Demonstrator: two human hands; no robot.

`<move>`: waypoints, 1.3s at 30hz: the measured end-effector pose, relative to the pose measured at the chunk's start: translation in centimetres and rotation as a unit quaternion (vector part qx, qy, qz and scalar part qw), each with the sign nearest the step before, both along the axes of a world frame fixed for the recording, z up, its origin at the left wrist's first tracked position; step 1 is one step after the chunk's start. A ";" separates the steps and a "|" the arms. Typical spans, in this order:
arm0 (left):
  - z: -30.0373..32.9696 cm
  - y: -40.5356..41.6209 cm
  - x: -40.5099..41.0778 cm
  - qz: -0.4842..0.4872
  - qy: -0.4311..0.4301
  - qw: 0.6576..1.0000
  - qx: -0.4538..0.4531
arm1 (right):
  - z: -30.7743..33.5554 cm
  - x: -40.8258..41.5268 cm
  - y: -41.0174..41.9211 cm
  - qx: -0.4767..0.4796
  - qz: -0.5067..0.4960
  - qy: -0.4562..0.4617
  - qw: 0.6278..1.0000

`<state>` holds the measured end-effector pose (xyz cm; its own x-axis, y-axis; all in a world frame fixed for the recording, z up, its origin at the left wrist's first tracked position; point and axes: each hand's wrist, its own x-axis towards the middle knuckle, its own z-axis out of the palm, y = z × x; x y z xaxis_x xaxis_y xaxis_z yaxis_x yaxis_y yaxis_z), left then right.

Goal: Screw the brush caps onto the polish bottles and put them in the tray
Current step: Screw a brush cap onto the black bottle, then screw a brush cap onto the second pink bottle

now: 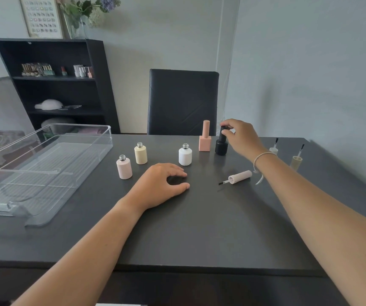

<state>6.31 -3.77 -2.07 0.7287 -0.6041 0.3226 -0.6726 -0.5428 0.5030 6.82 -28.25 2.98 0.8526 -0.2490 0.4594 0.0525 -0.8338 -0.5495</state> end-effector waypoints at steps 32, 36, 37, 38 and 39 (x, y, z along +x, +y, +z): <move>0.4 0.3 -0.6 0.047 0.047 0.993 -0.101 | -3.3 -9.4 -0.4 -0.132 0.101 0.123 0.978; 0.5 0.4 -0.6 0.045 0.044 0.994 -0.088 | -3.1 -9.6 1.1 -0.047 0.138 0.064 0.987; 0.5 0.4 -0.6 0.045 0.043 0.994 -0.086 | -3.0 -9.7 1.7 -0.003 0.147 0.045 0.988; 0.5 0.4 -0.7 0.044 0.044 0.994 -0.086 | -2.9 -9.7 2.4 0.044 0.152 0.029 0.987; 0.5 0.4 -0.7 0.044 0.046 0.994 -0.090 | -2.8 -9.6 3.0 0.088 0.154 0.016 0.984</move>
